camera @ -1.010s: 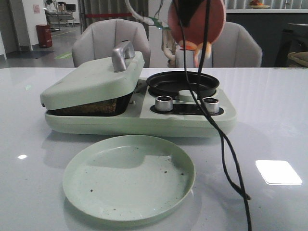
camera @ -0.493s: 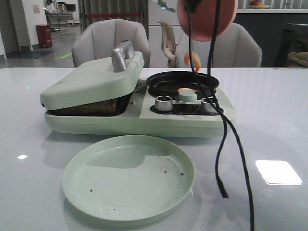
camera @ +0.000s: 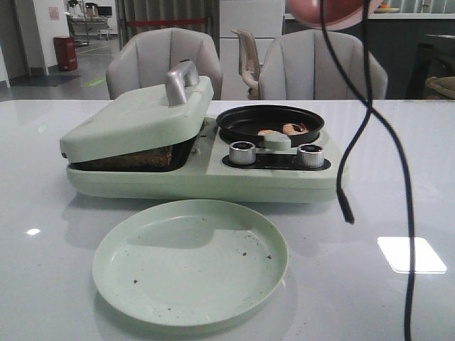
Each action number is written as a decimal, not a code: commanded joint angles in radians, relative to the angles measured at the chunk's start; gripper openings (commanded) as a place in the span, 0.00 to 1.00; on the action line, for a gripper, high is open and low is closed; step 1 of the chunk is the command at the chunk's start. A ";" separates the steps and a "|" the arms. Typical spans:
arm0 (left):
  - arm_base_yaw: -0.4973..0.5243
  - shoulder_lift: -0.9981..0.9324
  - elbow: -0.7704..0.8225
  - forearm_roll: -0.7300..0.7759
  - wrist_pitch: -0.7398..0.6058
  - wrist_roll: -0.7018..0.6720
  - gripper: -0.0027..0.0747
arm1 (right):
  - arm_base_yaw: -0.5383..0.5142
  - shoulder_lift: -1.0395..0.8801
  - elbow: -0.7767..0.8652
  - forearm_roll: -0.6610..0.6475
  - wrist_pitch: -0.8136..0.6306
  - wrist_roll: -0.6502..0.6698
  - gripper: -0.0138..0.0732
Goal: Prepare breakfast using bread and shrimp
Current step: 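Tilt the pink bowl to pour the shrimp into the frying pan, then carry the empty pink bowl back and set it on the table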
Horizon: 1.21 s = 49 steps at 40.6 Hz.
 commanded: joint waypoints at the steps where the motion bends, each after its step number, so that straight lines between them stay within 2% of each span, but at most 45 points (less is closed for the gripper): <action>1: -0.008 0.001 -0.018 -0.025 -0.066 -0.009 0.16 | -0.048 -0.167 0.056 0.032 -0.037 -0.024 0.21; 5: -0.008 0.005 -0.006 -0.025 -0.059 -0.009 0.16 | -0.120 -0.266 0.181 0.153 -0.077 -0.098 0.21; 10: -0.008 0.005 -0.006 -0.025 -0.043 -0.009 0.16 | -0.257 -0.350 0.333 0.351 -0.117 -0.211 0.21; 18: -0.008 0.005 -0.006 -0.025 -0.038 -0.009 0.16 | -0.533 -0.377 0.540 0.767 -0.184 -0.465 0.21; 23: -0.008 0.005 -0.006 -0.030 -0.038 -0.009 0.16 | -0.680 -0.367 0.657 1.034 -0.315 -0.561 0.21; 26: -0.008 0.005 -0.006 -0.041 -0.038 -0.009 0.16 | -0.733 -0.348 0.713 1.122 -0.408 -0.572 0.21; 32: -0.008 0.005 -0.006 -0.042 -0.038 -0.009 0.16 | -0.766 -0.285 0.781 1.168 -0.503 -0.572 0.21; 44: -0.008 0.005 -0.006 -0.042 -0.038 -0.009 0.16 | -0.763 -0.156 0.786 1.218 -0.534 -0.572 0.22; 47: -0.008 0.005 -0.006 -0.042 -0.038 -0.009 0.16 | -0.763 -0.135 0.786 1.218 -0.542 -0.572 0.26; 49: -0.008 0.005 -0.006 -0.042 -0.038 -0.009 0.16 | -0.763 -0.124 0.786 1.218 -0.542 -0.572 0.34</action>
